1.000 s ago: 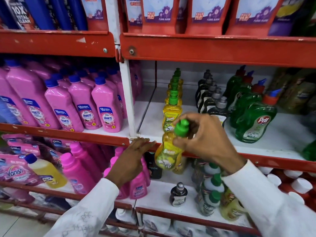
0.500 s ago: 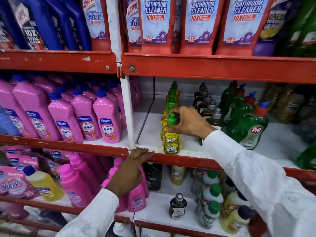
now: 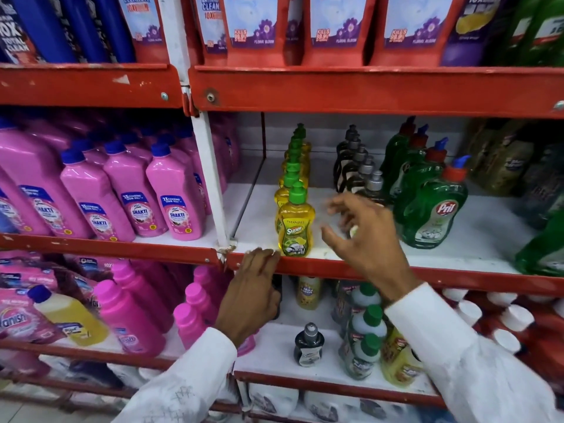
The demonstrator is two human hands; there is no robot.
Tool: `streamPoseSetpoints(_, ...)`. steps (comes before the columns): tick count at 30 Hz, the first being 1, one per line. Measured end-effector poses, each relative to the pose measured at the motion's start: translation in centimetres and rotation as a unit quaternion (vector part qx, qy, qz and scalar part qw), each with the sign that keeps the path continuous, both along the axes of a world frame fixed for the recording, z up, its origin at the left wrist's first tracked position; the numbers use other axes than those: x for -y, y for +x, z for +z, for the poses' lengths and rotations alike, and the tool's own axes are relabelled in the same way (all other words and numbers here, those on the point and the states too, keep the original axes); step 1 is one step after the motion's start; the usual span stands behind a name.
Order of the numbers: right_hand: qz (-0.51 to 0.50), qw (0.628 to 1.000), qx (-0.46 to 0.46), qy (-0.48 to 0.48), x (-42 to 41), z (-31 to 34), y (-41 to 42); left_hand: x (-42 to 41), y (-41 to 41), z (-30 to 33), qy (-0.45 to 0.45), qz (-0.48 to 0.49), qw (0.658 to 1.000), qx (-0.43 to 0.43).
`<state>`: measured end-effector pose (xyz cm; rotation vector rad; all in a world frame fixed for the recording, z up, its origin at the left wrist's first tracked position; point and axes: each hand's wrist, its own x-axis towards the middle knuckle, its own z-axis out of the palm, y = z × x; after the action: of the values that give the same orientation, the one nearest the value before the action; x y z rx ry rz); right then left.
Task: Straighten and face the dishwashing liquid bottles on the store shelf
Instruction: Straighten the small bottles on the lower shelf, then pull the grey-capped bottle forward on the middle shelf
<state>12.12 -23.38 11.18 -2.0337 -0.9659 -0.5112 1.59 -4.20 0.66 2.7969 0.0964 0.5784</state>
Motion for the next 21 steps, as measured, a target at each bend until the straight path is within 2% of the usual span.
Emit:
streamPoseSetpoints(2, 0.008, 0.999, -0.040, -0.004, 1.4, -3.3, -1.7, 0.2, 0.0, -0.2, -0.007, 0.004, 1.000, -0.004)
streamPoseSetpoints(6, 0.021, 0.974, -0.178, -0.141, 1.9, -10.9, -3.0, 0.4, 0.1, -0.2, -0.014, 0.013, 1.000, -0.004)
streamPoseSetpoints(9, 0.004, 0.941, -0.219, -0.257, 0.8, -15.6, -2.8, 0.4, 0.2, -0.1, -0.018, 0.013, 1.000, -0.005)
streamPoseSetpoints(11, 0.002, 0.921, -0.250, -0.298, 0.1, -17.8, -2.4, 0.4, 0.1, 0.0, -0.022, 0.013, 1.000, -0.008)
streamPoseSetpoints(17, -0.006, 0.904, -0.237, -0.355, -1.8, -20.3, -1.7, 0.6, 0.0, 0.3, -0.035, 0.020, 0.999, -0.011)
streamPoseSetpoints(21, -0.007, 0.911, -0.244, -0.334, -1.5, -20.5, -1.6, 0.9, 0.0, 0.6, -0.049, 0.026, 0.998, -0.011)
